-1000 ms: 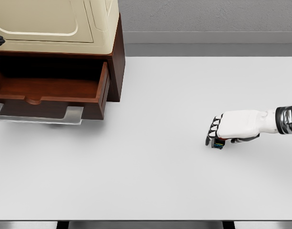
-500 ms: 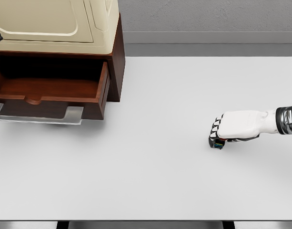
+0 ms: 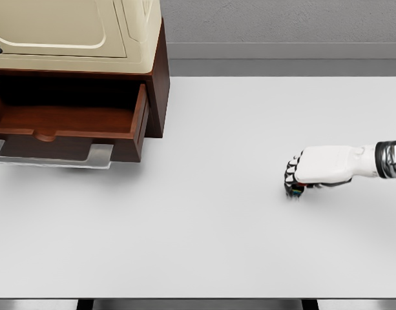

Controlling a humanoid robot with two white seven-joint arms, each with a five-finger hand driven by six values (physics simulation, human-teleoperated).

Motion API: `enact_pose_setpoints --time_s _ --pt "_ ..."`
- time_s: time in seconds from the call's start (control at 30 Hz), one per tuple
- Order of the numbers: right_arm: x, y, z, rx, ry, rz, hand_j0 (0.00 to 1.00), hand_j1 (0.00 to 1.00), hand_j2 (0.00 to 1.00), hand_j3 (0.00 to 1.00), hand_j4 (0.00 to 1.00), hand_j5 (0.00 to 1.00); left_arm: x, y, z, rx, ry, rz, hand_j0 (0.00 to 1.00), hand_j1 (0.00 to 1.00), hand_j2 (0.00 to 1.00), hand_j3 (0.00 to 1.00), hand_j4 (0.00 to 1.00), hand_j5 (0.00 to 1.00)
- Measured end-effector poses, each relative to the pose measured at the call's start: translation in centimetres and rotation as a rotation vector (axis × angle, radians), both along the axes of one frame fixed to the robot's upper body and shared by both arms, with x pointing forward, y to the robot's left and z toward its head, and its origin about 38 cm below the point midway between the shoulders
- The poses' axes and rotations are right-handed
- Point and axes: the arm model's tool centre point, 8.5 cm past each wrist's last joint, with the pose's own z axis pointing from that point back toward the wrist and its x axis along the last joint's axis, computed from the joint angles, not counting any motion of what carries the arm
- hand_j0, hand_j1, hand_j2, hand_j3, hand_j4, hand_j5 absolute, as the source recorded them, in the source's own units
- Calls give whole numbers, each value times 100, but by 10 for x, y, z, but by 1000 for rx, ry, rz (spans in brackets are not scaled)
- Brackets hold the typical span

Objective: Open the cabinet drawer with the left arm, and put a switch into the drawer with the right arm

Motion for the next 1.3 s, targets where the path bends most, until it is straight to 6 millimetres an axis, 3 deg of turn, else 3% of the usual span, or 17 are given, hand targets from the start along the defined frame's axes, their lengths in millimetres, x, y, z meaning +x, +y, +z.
enact_pose_setpoints --time_s 0.13,0.23,0.3,0.4,0.63,0.77,1.03,1.3 --pt "6 10 3 35 -12 7 51 51 51 51 51 51 0 0 0 0 1 0 100 100 100 100 100 100" --pt "11 16 4 61 -21 7 45 45 45 45 45 45 0 0 0 0 1 0 100 100 100 100 100 100" --pt "16 19 8 75 -31 4 35 35 35 35 35 35 0 0 0 0 0 0 100 100 100 100 100 100" --pt "21 26 14 99 -50 10 35 35 35 35 35 35 0 0 0 -1 0 1 100 100 100 100 100 100" --pt "34 39 50 175 -122 24 33 33 33 33 33 33 0 0 0 -1 1 1 100 100 100 100 100 100" --pt "41 58 73 216 -173 65 33 33 33 33 33 33 0 0 0 -1 1 1 100 100 100 100 100 100" --pt "47 103 101 296 -225 158 33 33 33 33 33 33 0 0 0 -2 1 1 100 100 100 100 100 100" --pt "66 152 127 373 -255 218 33 33 33 33 33 33 0 0 0 -2 1 1 100 100 100 100 100 100"
